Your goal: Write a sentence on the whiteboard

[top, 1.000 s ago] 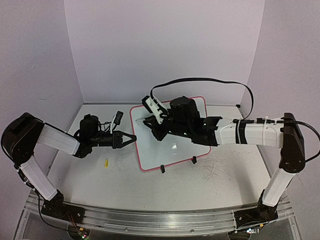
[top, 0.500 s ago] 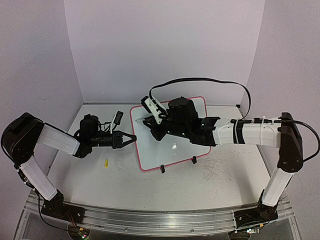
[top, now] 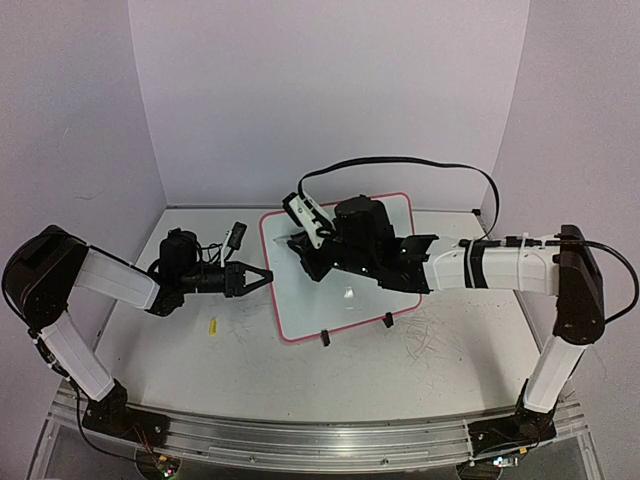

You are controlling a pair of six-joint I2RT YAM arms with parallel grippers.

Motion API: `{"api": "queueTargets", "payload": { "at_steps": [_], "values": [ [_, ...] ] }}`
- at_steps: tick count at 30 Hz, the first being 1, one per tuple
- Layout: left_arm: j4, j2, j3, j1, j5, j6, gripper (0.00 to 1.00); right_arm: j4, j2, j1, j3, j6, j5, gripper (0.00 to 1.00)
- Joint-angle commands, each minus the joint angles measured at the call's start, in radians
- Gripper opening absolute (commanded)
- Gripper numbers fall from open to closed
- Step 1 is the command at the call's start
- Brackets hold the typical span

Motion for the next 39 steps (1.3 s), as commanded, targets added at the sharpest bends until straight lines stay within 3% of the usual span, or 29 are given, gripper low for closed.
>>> {"api": "queueTargets", "payload": {
  "at_steps": [1, 39],
  "values": [
    [0.013, -0.013, 0.045, -0.002, 0.029, 0.000, 0.00, 0.032, 0.015, 0.002, 0.035, 0.004, 0.027, 0.00],
    [0.001, -0.023, 0.049, -0.002, 0.029, 0.006, 0.00, 0.004, -0.019, 0.019, -0.062, 0.071, -0.012, 0.00]
  ]
}}
